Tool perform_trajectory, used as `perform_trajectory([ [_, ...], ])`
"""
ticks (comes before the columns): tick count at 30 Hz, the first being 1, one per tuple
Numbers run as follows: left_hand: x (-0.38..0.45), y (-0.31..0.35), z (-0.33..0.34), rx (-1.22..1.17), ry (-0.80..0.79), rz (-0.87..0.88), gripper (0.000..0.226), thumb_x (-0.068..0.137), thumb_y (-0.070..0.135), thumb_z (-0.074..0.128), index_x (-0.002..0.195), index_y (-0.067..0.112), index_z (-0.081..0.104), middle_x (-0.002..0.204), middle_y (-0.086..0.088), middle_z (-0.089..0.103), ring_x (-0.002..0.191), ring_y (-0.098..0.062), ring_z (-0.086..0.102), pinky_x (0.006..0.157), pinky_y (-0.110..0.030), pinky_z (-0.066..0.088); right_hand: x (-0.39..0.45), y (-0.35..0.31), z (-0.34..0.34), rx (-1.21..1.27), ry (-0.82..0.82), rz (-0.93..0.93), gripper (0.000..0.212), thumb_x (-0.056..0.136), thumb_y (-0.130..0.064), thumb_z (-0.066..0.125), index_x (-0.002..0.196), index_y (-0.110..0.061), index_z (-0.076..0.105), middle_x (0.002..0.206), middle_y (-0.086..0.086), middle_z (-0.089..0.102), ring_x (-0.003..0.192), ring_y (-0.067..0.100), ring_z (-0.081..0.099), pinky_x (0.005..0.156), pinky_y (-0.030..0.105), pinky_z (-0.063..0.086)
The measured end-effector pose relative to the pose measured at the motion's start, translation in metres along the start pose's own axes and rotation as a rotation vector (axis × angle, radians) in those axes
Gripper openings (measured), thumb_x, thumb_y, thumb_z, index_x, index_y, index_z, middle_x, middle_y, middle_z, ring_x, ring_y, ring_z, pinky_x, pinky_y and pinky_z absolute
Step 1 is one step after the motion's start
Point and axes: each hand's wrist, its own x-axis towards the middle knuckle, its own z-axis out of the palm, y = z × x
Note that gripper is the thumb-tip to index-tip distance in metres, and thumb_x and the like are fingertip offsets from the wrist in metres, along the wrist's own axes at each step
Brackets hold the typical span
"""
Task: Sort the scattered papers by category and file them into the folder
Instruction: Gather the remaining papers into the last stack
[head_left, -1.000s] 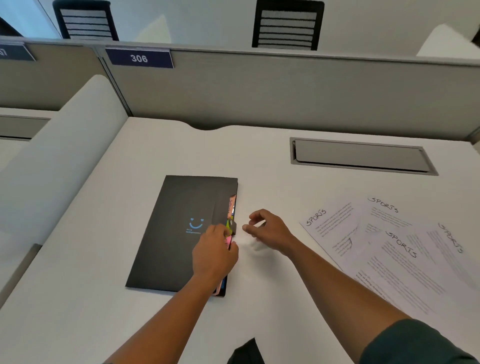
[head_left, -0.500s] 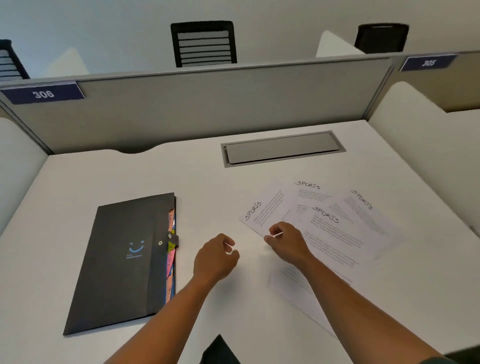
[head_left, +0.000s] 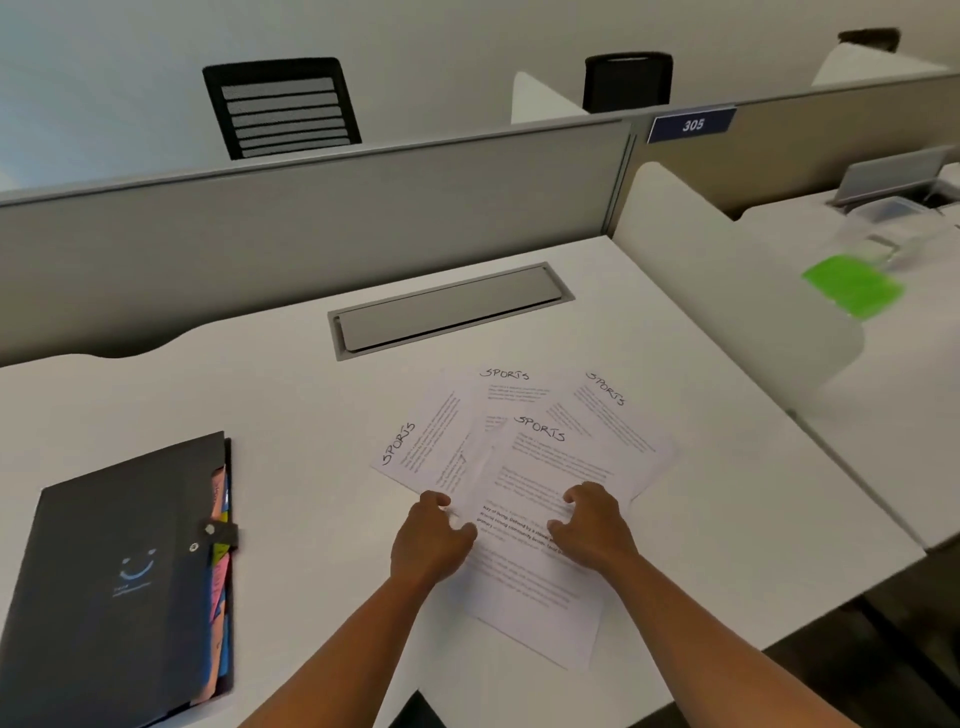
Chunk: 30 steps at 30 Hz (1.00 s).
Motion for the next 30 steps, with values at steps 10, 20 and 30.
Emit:
perform_trajectory([
  [10,0.003,0.020,0.010,0.026,-0.030,-0.031,0.039,0.087,0.053,0.064,0.113,0.027,0.052,0.117,0.005,0.065,0.092,-0.014,0.061,0.079,-0.028,0.051,0.015,0.010,-0.013,0.021,-0.034,-0.121,0.045,0.085,-0.037,0.064,0.125,-0.019,0.054,0.134,-0.004,0.052,0.114,0.017,0.055,0.091,0.026,0.042],
  [20,0.005,0.033,0.004,-0.403,-0.061,0.055,0.027,0.099,0.015,0.055,0.126,0.017,0.060,0.117,0.000,0.070,0.104,-0.020,0.068,0.090,-0.038,0.056,0.048,0.020,-0.036,0.421,0.181,0.127,0.080,0.076,-0.040,0.078,0.139,-0.012,0.038,0.132,0.009,0.050,0.123,0.028,0.049,0.097,0.043,0.049],
  [30,0.046,0.065,0.010,-0.463,0.119,-0.028,0.020,0.094,0.033,0.065,0.110,0.021,0.061,0.101,0.007,0.068,0.091,-0.009,0.066,0.065,-0.018,0.045,0.078,0.048,-0.059,0.920,0.004,0.206,0.012,0.087,-0.018,0.063,0.096,-0.027,0.063,0.097,-0.005,0.070,0.086,0.015,0.068,0.068,0.029,0.056],
])
